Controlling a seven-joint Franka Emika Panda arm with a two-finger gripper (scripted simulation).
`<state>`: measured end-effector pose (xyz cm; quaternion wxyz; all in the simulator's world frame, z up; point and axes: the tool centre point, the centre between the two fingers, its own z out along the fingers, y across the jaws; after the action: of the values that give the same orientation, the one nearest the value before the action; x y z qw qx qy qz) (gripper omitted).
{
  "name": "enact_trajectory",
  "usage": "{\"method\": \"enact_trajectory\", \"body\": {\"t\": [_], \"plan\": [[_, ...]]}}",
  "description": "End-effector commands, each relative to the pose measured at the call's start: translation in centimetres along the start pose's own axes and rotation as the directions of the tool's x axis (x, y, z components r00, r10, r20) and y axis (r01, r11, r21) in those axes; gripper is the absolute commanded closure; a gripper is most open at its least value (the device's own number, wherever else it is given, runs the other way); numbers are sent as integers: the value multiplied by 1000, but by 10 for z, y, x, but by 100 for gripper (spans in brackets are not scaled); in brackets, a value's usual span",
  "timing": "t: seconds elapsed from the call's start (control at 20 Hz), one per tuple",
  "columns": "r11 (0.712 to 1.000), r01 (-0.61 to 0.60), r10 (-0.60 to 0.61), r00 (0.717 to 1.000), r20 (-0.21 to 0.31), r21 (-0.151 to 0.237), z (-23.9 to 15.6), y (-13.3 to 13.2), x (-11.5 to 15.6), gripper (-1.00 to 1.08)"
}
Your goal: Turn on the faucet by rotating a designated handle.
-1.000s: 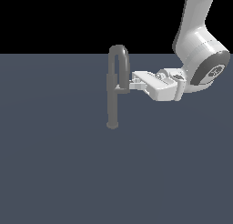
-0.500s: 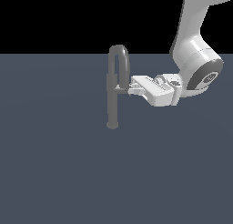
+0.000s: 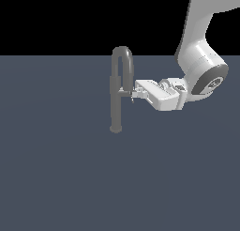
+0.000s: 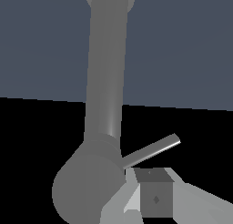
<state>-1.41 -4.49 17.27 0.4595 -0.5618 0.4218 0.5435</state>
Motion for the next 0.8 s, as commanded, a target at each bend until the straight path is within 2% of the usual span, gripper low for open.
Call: {"method": "enact_trajectory", "body": {"t": [0.0,0.2,0.25,0.75], "plan": [[999,-36,37,999,-13,26,3,-6,38,108],[998,-51,51,999,-13,31,2,-8,52,108],[1000,-9,9,1000,30,-3,1,-1,9,108],[999,-38,38,999,3,19,2,-23,42,108]]}}
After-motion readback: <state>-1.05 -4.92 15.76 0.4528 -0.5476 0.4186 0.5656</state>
